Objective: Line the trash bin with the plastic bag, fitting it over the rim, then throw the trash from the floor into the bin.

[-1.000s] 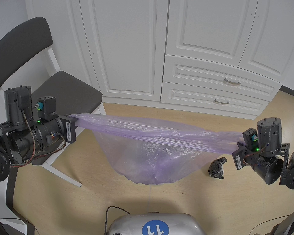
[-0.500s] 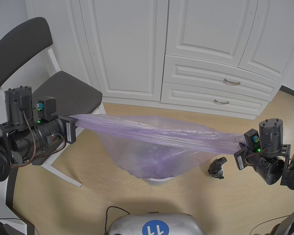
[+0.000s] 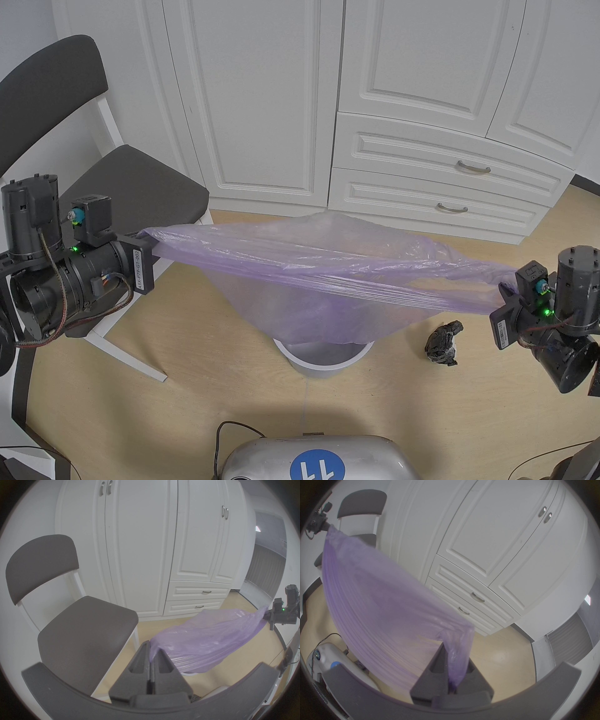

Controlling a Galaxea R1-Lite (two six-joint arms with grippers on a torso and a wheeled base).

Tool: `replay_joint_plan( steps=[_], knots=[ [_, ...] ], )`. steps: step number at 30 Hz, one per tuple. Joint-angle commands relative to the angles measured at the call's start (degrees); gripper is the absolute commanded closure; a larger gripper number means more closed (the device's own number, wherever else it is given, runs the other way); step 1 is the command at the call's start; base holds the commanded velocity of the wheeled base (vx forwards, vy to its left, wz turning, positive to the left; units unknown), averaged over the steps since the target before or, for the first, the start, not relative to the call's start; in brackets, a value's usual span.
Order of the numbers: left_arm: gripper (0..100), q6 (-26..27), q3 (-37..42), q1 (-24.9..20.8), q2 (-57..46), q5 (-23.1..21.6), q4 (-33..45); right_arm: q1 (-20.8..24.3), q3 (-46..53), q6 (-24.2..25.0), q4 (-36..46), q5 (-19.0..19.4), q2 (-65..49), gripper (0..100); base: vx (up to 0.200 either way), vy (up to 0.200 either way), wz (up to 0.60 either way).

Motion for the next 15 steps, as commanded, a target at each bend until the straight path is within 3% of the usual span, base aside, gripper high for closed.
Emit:
replay_joint_plan(
  steps=[1,9,15],
  knots=[
    [100,-0.3,0.7,-4.6,-2.2,-0.5,-0.5,4.5,1.8,-0.7,-0.4,-0.6,-4.6,100,0.0,0.0,0.0],
    [100,0.2,5.7,-12.6,0.7,-0.2,-14.6,6.9,2.6,-0.7,-1.8,-0.4,-3.8,100,0.0,0.0,0.0],
    [100,0.2,6.5,-17.7,2.9,2.0,-18.2,7.1,2.7,-0.6,-4.6,0.0,-1.1,100,0.0,0.0,0.0]
  ],
)
